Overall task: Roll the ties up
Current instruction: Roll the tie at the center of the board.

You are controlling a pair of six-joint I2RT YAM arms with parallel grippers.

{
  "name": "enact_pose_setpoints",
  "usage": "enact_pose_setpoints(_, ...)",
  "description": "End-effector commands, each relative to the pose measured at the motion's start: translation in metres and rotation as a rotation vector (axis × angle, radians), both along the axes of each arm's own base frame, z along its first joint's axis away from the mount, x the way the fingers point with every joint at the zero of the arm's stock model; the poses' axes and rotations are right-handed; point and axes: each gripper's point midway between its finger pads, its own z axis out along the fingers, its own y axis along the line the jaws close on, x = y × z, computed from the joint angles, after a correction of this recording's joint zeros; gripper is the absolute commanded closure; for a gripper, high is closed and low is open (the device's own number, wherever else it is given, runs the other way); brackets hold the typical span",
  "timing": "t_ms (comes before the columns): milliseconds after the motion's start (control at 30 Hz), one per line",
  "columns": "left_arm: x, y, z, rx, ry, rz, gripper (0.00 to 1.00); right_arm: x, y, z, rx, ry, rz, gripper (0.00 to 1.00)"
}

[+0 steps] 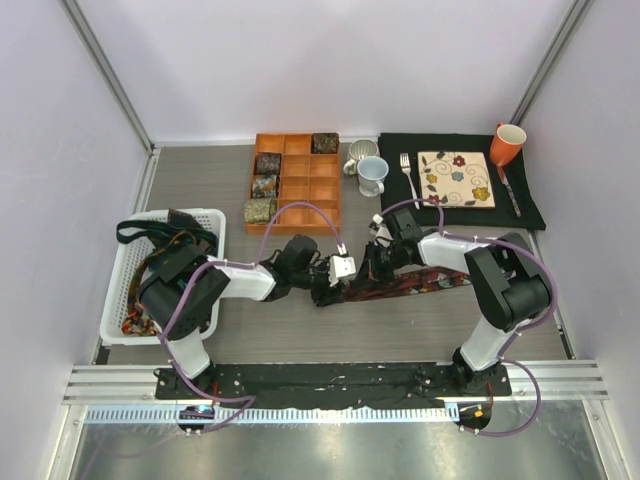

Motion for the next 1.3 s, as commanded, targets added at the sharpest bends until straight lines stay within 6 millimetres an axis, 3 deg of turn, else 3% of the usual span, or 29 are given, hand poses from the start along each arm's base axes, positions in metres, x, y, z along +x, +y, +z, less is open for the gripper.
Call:
enact_pose_setpoints(0, -0.012, 0.027, -0.035, 0.152, 0.039, 0.016, 0.51, -0.003, -0.001, 0.014, -0.043, -0.041, 0.010, 0.99)
enact_pose_setpoints(67, -0.011, 0.029, -0.036, 0.164, 0.023, 0.009, 0.58, -0.007, 0.000, 0.016, -0.044, -0.030, 0.002, 0.99)
enact_pose_setpoints(200, -0.011, 0.032, -0.039, 0.187, 0.020, 0.009, 0.61, -0.016, -0.003, 0.007, -0.064, -0.004, 0.000, 0.99)
enact_pose_setpoints(300, -0.014, 0.032, -0.037, 0.181, 0.029, -0.002, 0.57, -0.021, -0.013, -0.016, -0.131, 0.024, 0.003, 0.99)
enact_pose_setpoints(367, -0.018, 0.029, -0.033, 0.153, 0.040, -0.020, 0.45, -0.024, -0.022, -0.039, -0.198, 0.057, 0.001, 0.99)
enact_pose_setpoints(533, -0.024, 0.018, -0.014, 0.055, 0.067, -0.051, 0.34, -0.019, -0.022, -0.058, -0.222, 0.075, -0.013, 0.99)
enact_pose_setpoints(700, -0.019, 0.003, -0.004, -0.018, 0.099, -0.032, 0.34, -0.021, -0.023, -0.063, -0.225, 0.078, -0.011, 0.99)
enact_pose_setpoints(800, -0.016, -0.003, -0.005, -0.024, 0.123, -0.021, 0.41, -0.021, -0.023, -0.064, -0.219, 0.076, -0.009, 0.99)
enact_pose_setpoints(867, -0.013, 0.002, -0.012, 0.023, 0.112, -0.001, 0.60, -0.018, -0.019, -0.058, -0.196, 0.063, -0.010, 0.99)
enact_pose_setpoints(967, -0.014, 0.019, -0.021, 0.112, 0.073, -0.012, 0.74, -0.007, -0.011, -0.037, -0.151, 0.018, -0.015, 0.94)
enact_pose_setpoints(1000, -0.015, 0.024, -0.023, 0.134, 0.063, -0.015, 0.78, -0.001, -0.008, -0.027, -0.131, -0.003, -0.019, 0.86)
enact_pose_setpoints(1100, -0.017, 0.037, -0.028, 0.189, 0.040, -0.010, 0.80, 0.008, -0.001, 0.009, -0.065, -0.054, -0.031, 0.76)
enact_pose_setpoints(1167, -0.016, 0.042, -0.031, 0.219, 0.047, 0.002, 0.81, 0.010, 0.003, 0.031, -0.022, -0.089, -0.030, 0.63)
enact_pose_setpoints(1267, -0.016, 0.043, -0.034, 0.237, 0.042, 0.003, 0.81, 0.006, 0.006, 0.047, 0.020, -0.093, -0.037, 0.57)
